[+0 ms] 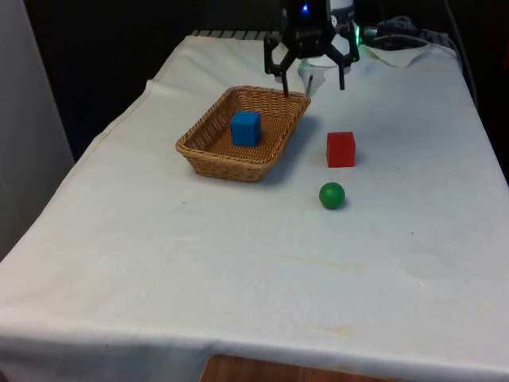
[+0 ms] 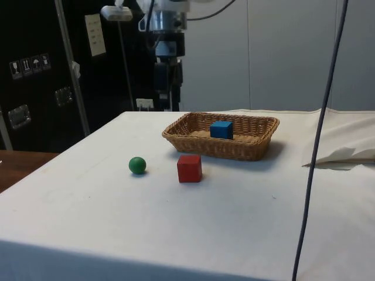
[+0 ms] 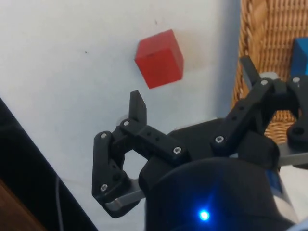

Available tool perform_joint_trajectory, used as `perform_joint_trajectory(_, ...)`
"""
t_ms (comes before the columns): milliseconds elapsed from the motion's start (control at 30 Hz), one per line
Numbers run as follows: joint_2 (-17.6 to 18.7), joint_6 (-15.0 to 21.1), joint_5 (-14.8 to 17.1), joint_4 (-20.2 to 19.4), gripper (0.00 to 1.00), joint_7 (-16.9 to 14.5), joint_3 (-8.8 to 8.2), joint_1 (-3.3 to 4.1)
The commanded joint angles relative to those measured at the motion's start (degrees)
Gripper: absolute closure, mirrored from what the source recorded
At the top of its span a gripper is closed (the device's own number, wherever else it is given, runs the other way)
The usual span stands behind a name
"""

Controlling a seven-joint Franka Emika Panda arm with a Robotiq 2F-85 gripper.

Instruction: Place all non-red objects into the basket.

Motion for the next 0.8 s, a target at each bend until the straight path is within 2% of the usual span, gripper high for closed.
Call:
perform_joint_trajectory(0, 0.9, -0.7, 0.4, 1.1, 0.0, 0.6, 0.46, 0.17)
perform_joint_trajectory(400, 7.6, -1.3, 0.5, 7.7, 0.0, 3.7, 3.61, 0.4)
perform_joint_trajectory(467, 7.7, -1.0, 0.1, 7.8, 0.0, 3.8, 3.78, 0.29)
perform_joint_trajectory(533, 9.3, -1.1, 0.5, 9.1, 0.0, 4.8, 4.53, 0.4)
perform_joint_trajectory(767, 11.6, -0.8, 0.3, 10.9, 0.0, 6.9, 5.84, 0.63)
